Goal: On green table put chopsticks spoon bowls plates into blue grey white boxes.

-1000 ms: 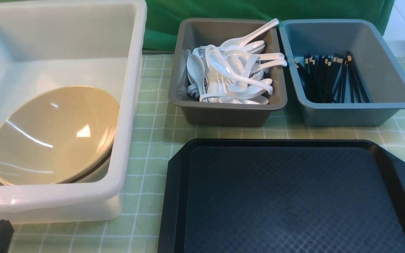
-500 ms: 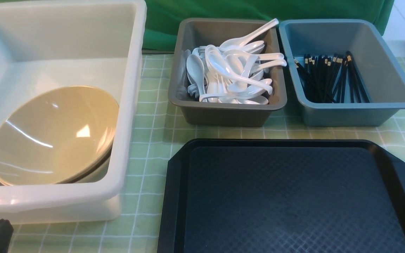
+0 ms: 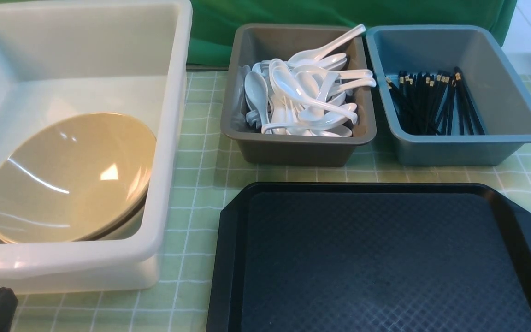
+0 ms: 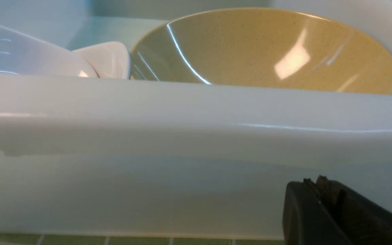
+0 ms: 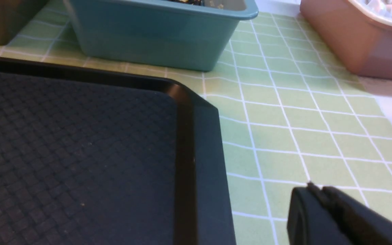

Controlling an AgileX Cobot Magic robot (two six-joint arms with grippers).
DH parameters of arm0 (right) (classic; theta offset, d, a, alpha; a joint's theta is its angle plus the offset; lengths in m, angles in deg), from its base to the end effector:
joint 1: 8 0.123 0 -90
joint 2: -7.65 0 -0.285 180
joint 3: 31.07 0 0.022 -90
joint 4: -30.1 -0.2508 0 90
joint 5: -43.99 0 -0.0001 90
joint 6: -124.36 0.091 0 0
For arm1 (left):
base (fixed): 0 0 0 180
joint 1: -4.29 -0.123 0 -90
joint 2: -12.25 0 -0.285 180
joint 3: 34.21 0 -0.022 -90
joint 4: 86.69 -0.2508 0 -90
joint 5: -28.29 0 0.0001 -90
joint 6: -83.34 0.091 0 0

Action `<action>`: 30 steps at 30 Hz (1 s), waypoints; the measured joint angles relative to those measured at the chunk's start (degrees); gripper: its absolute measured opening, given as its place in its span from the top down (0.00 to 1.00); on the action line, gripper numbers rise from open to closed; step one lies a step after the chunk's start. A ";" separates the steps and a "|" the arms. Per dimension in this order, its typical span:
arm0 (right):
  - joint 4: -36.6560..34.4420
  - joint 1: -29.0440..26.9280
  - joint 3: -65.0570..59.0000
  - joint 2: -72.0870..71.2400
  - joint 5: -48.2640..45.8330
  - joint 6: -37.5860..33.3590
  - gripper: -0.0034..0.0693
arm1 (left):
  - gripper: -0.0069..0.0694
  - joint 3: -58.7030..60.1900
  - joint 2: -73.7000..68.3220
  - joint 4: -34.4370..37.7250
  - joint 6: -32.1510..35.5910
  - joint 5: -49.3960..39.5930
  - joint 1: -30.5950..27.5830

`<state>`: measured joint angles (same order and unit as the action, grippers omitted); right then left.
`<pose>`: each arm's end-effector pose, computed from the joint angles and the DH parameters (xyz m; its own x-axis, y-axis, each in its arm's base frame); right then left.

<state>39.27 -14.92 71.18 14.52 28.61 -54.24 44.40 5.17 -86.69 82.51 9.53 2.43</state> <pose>0.0534 -0.0104 0.1869 -0.1887 -0.1075 -0.9761 0.1384 0.9811 -0.1349 0.0537 0.0017 0.1761 -0.2489 -0.0226 -0.9683 -0.0361 0.9993 -0.0140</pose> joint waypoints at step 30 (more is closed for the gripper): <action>0.04 0.00 0.00 0.00 0.04 0.06 0.85 | 0.91 0.00 0.00 0.00 -0.04 0.00 0.00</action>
<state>39.31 -14.92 71.18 14.52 28.66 -54.18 44.40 5.17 -86.69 82.47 9.53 2.43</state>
